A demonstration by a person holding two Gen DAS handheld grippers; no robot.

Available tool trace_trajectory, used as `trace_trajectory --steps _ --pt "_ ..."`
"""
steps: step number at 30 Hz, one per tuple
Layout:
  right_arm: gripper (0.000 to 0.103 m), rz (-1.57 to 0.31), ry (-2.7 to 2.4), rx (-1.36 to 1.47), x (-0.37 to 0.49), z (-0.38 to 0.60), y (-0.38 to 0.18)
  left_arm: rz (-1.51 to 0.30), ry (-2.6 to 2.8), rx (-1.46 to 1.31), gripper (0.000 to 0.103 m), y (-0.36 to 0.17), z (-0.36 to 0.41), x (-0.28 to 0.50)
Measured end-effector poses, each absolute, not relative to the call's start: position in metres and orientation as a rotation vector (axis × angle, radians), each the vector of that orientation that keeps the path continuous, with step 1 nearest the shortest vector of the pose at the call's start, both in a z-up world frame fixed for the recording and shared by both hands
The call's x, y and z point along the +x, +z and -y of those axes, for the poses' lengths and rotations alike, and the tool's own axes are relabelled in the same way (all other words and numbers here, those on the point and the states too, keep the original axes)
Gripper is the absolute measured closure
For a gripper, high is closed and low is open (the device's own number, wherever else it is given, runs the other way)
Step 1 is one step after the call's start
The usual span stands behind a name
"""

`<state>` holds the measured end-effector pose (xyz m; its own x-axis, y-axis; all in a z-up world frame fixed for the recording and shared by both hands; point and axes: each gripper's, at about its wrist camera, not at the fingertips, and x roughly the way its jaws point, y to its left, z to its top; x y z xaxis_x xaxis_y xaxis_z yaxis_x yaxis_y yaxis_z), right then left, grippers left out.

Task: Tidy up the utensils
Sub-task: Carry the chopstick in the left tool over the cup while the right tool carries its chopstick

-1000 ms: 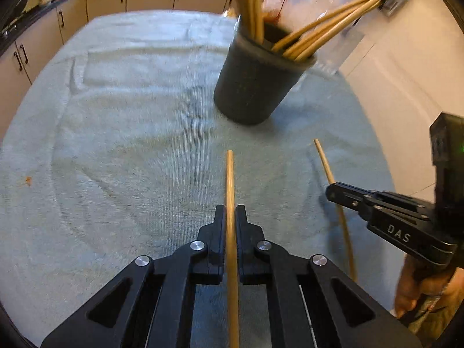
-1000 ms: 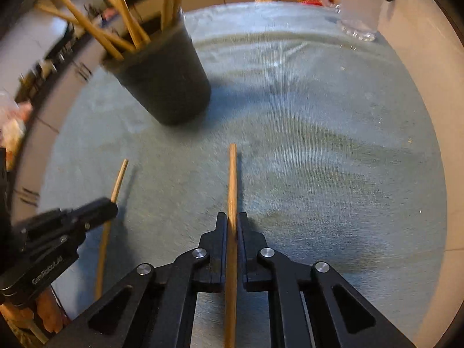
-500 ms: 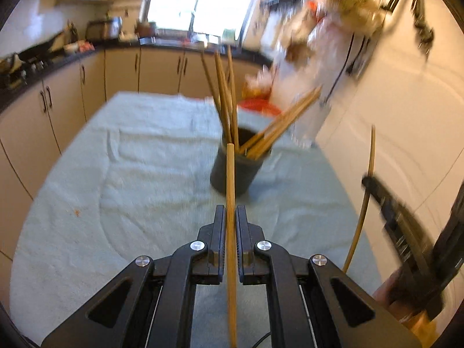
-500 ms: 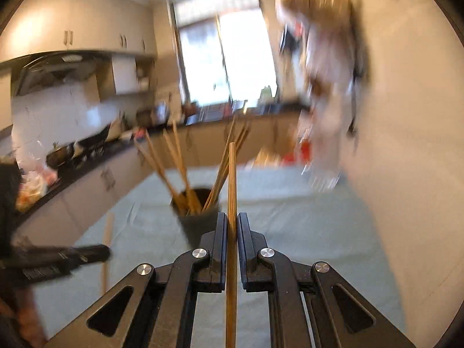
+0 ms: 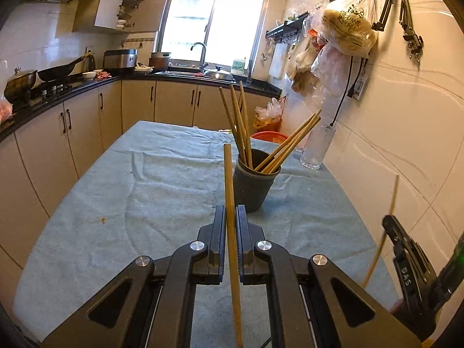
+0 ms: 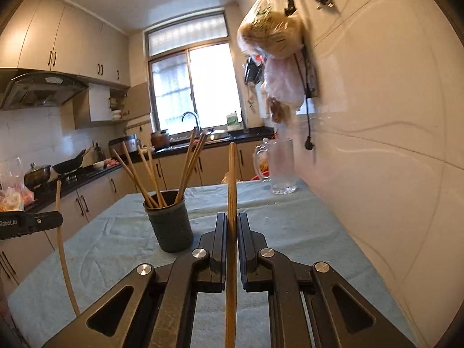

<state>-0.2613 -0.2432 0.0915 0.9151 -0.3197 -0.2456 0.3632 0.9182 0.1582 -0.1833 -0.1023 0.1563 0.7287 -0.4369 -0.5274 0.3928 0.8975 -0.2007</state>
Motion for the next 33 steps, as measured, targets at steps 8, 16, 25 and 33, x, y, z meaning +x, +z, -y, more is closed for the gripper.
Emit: trace_trajectory --steps 8,16,25,33 --pt "0.095 -0.231 -0.389 0.181 -0.308 0.239 0.09 -0.562 -0.466 -0.063 0.097 0.161 0.098 -0.203" --pt "0.095 -0.274 -0.42 0.152 -0.322 0.243 0.096 -0.543 -0.483 -0.034 0.097 0.166 0.1 -0.213" --pt "0.095 -0.371 -0.318 0.18 -0.34 0.252 0.115 -0.549 -0.517 -0.017 0.097 0.171 0.099 -0.22" --pt "0.095 -0.382 -0.237 0.236 -0.355 0.26 0.133 -0.555 -0.546 -0.018 0.097 0.177 0.097 -0.227"
